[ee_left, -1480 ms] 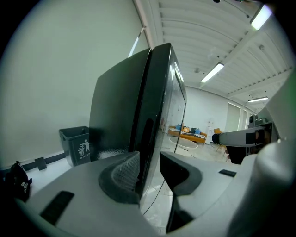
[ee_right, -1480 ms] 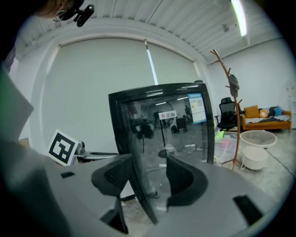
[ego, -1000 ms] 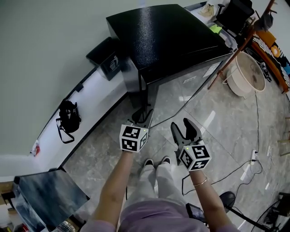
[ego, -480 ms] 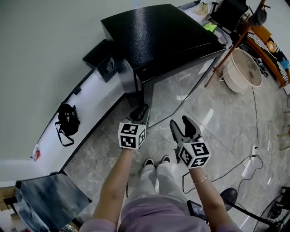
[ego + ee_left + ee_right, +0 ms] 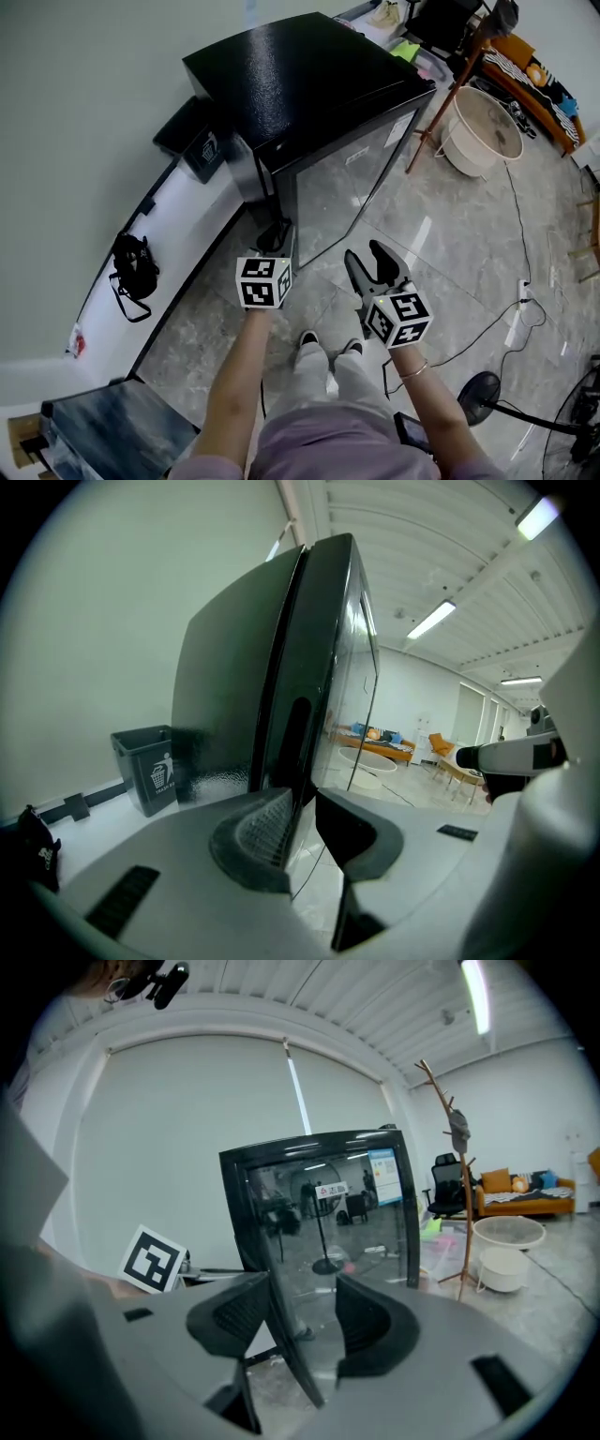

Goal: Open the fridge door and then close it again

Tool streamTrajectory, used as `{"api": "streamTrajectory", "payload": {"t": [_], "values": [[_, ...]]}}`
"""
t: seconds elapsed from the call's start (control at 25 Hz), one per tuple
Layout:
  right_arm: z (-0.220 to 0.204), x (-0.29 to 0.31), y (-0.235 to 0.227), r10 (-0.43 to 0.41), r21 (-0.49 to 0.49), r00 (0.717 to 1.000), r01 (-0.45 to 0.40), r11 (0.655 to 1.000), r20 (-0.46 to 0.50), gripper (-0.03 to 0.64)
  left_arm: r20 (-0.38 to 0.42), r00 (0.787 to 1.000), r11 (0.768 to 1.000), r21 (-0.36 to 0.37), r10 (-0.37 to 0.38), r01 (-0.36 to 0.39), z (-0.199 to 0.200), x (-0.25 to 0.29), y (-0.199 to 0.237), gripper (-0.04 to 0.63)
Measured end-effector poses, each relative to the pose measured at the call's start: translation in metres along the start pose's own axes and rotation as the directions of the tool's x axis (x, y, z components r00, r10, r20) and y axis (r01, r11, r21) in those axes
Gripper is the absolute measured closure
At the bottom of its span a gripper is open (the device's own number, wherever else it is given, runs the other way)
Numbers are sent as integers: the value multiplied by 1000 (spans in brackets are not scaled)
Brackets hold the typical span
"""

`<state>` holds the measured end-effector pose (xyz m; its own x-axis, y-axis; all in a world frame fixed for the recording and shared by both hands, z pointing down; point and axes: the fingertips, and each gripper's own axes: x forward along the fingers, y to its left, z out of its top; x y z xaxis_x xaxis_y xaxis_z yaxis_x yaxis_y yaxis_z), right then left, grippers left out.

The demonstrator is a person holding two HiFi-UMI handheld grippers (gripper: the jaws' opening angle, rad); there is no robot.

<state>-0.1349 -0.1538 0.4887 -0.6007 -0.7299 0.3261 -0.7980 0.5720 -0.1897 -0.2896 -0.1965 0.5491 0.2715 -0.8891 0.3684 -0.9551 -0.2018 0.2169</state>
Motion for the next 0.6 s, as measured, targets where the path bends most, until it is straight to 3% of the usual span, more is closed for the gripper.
{"api": "streamTrajectory", "payload": {"t": [0.6], "values": [[-2,-24,-11,-10,15,1000,9,1000,11,402,-15,999,999,9,42,-42,0,-3,-6,517]]}}
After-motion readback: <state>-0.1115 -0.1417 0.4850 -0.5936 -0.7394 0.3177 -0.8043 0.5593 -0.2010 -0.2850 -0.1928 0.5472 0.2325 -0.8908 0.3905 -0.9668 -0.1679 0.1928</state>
